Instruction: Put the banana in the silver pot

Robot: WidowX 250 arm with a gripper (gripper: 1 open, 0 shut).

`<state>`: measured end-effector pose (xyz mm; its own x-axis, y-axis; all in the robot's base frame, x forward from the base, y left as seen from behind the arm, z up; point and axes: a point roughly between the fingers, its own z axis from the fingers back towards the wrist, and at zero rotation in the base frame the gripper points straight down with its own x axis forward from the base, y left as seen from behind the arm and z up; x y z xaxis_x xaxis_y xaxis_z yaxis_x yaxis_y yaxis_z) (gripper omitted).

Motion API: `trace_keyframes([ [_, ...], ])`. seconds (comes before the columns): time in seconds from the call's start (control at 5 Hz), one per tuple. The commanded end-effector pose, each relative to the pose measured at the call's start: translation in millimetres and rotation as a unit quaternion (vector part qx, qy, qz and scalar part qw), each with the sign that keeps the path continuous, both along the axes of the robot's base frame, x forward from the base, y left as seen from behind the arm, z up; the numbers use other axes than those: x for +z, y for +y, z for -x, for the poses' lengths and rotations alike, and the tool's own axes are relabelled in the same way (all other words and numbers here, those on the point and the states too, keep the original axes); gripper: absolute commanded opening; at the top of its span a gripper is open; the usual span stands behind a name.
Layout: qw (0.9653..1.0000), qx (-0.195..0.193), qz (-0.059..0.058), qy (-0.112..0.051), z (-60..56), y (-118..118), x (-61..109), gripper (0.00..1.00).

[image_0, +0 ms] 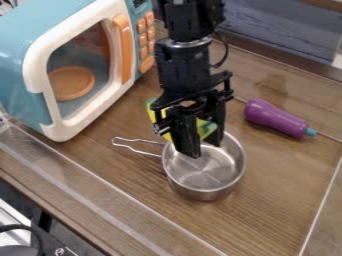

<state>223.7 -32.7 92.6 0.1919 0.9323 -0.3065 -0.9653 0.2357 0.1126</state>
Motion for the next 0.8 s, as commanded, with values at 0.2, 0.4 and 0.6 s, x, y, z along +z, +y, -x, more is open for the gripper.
trace_keyframes([
  [0.2, 0.9991, 0.008, 0.012, -0.040, -3.9, 4.2, 12.2, 0.00],
  [0.4, 0.9993, 0.000, 0.011, -0.036, -4.7, 1.1, 9.8, 1.00],
  [0.6, 0.9993, -0.006, 0.013, -0.033, -6.7, -0.3, 9.0, 1.00],
])
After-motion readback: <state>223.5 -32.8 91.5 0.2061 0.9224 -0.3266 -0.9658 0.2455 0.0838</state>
